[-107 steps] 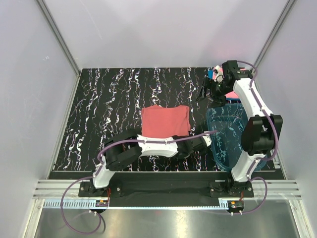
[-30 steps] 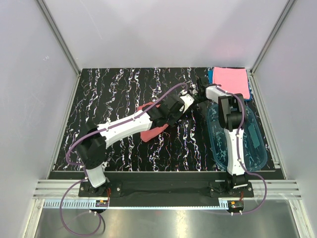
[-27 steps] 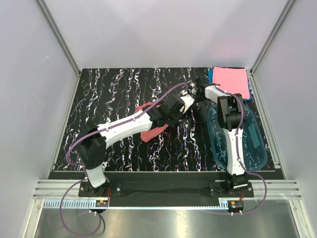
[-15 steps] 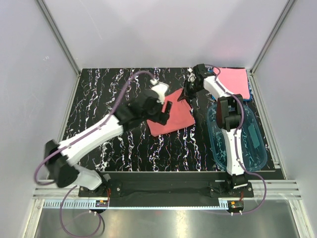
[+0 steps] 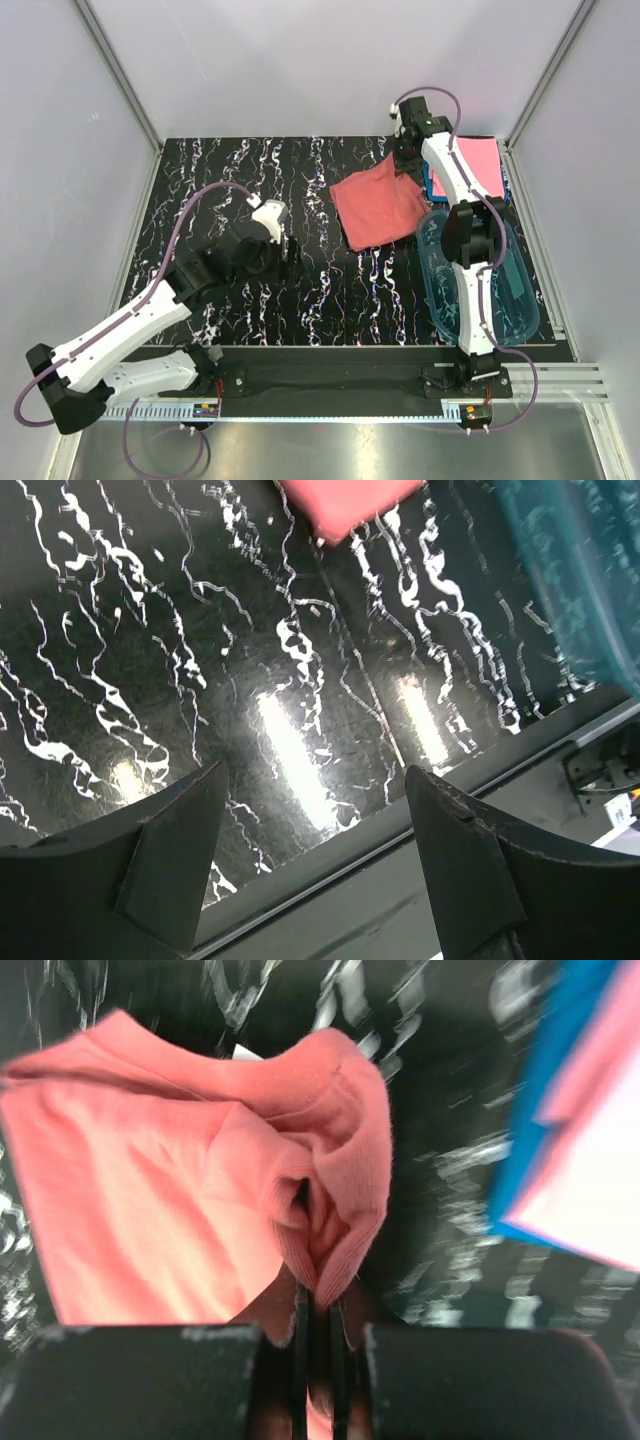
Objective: Fold and stack the t-shirts
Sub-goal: Neatly place the folded tshirt to the corner
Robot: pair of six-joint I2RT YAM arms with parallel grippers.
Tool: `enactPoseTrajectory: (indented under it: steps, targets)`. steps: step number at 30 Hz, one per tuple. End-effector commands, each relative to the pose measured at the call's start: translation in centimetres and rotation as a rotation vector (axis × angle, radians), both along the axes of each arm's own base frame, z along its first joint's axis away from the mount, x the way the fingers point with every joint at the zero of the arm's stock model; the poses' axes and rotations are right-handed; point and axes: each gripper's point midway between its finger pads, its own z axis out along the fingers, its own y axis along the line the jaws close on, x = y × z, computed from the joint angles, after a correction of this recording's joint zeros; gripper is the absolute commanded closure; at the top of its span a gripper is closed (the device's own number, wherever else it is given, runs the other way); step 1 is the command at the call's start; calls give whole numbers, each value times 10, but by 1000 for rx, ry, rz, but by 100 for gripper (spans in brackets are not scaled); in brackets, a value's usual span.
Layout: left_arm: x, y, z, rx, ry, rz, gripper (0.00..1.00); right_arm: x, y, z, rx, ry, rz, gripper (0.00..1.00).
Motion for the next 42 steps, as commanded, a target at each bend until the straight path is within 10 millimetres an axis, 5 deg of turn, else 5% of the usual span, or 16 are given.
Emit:
enactPoseTrajectory:
  steps: [1,10,23,42]
  targets:
    - [6,-3,6,-21,-22,8,23,18,-37,78,-189,-191,-25,100]
    - [25,-29,-3,4,11,-55,23,44,-71,130,-287,-369,-92,100]
    - [44,-30,-16,16,64,-77,23,65,-104,157,-335,-474,-84,100]
    - [56,-29,-28,-9,119,-104,23,48,-121,203,-350,-537,-81,100]
